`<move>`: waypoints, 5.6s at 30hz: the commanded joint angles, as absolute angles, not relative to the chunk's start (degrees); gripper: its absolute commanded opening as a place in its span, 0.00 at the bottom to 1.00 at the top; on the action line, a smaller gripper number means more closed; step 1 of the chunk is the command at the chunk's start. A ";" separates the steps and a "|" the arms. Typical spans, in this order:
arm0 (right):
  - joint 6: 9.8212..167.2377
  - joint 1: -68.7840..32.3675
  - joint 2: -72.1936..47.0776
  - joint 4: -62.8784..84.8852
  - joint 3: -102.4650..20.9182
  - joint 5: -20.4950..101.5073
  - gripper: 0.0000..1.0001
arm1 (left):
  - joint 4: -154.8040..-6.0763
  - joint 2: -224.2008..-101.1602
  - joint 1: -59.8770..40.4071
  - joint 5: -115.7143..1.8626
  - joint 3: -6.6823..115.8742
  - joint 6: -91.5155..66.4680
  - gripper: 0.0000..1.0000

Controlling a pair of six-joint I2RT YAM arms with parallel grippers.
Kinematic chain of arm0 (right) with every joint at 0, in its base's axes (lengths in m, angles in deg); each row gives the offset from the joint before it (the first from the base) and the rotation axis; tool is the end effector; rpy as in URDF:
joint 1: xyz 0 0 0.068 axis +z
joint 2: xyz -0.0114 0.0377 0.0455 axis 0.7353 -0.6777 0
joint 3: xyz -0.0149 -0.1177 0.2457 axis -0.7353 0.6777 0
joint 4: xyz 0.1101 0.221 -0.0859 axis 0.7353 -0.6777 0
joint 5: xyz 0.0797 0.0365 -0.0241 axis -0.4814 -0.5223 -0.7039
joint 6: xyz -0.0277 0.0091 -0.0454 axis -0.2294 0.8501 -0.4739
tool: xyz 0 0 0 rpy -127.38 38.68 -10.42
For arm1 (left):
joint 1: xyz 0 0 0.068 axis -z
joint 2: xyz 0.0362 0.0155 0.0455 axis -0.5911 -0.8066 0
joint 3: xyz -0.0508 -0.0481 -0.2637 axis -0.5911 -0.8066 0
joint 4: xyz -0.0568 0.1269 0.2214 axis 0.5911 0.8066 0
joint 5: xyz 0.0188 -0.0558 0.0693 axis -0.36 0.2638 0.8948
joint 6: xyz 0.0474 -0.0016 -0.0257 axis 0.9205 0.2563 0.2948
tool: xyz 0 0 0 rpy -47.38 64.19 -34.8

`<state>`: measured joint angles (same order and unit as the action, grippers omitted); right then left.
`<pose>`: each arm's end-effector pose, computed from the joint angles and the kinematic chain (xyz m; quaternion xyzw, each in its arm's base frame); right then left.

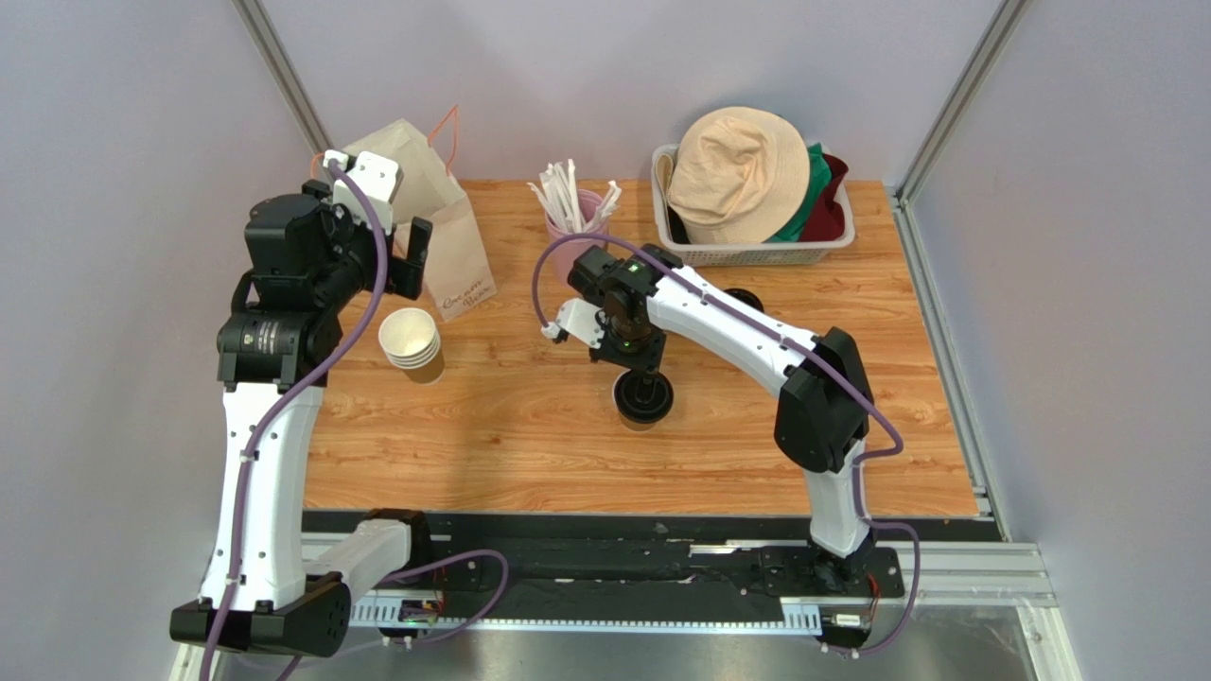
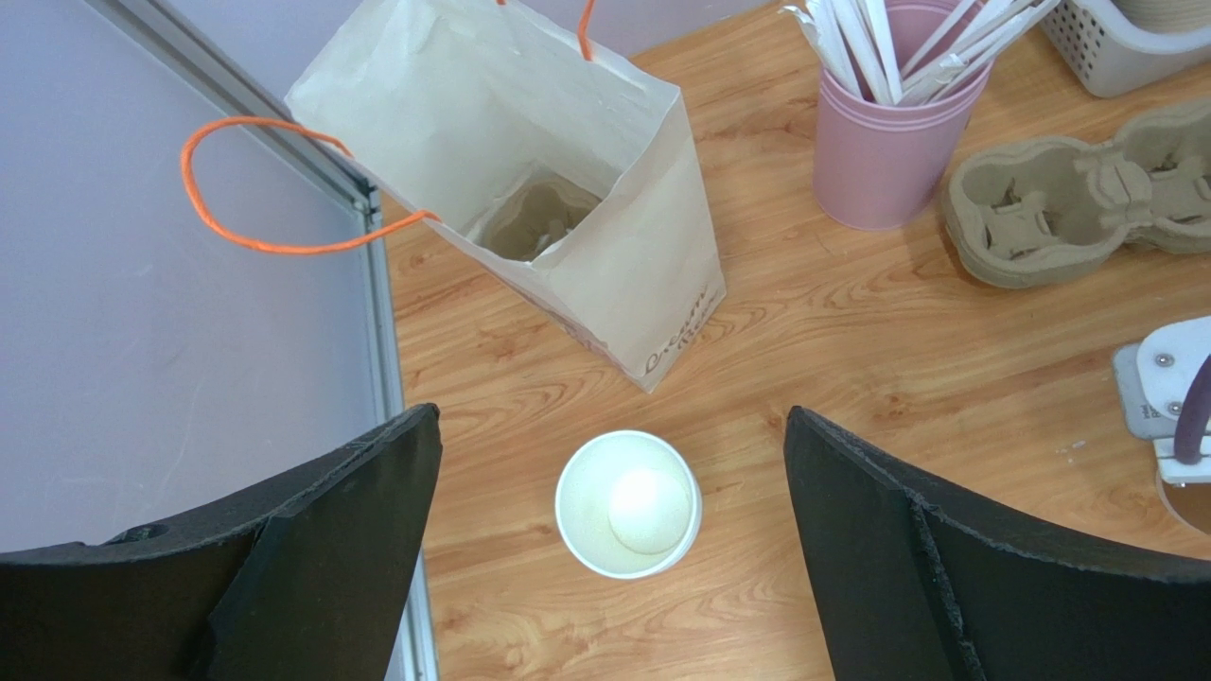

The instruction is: Pack the takeout coffee

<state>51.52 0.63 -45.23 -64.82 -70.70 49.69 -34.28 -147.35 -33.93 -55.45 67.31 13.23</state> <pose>0.2602 0.2873 0.2704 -0.6292 0.7757 -0.0060 0.0485 0.1885 -0.0119 0.4636 0.1505 0.8006 0.0118 0.5798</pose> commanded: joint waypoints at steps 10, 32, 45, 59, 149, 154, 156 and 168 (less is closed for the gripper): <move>49.11 1.80 -49.16 -68.64 -79.48 51.84 0.01 | -35.36 -146.07 -35.00 -57.45 66.45 11.54 0.99; 47.44 2.50 -48.64 -76.03 -79.31 52.45 0.01 | -35.53 -146.34 -35.53 -58.68 65.92 10.84 0.99; 47.70 2.67 -46.35 -77.79 -76.32 53.42 0.01 | -35.89 -146.25 -35.79 -59.12 65.48 10.39 0.99; 47.44 2.94 -43.89 -78.66 -74.65 54.04 0.01 | -36.24 -146.60 -35.88 -59.91 65.22 9.69 0.99; 65.09 -19.65 -10.50 -51.61 -50.14 40.41 0.67 | -29.21 -163.64 -14.09 -80.38 65.57 9.17 0.99; 67.47 -21.49 -4.35 -45.10 -42.06 38.22 0.66 | -28.59 -173.74 -11.36 -83.20 67.24 4.78 0.99; 67.91 -22.28 -2.94 -44.04 -41.26 38.13 0.66 | -28.24 -177.86 -10.66 -85.31 68.20 4.16 0.99; 67.92 -33.62 1.81 -41.75 -35.19 33.38 0.65 | -30.61 -187.90 -4.60 -87.51 71.28 -0.33 0.99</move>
<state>67.19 -31.43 -0.12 -44.58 -36.58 36.33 -29.32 -186.65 -6.13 -85.05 67.61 1.65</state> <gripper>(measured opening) 0.654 0.990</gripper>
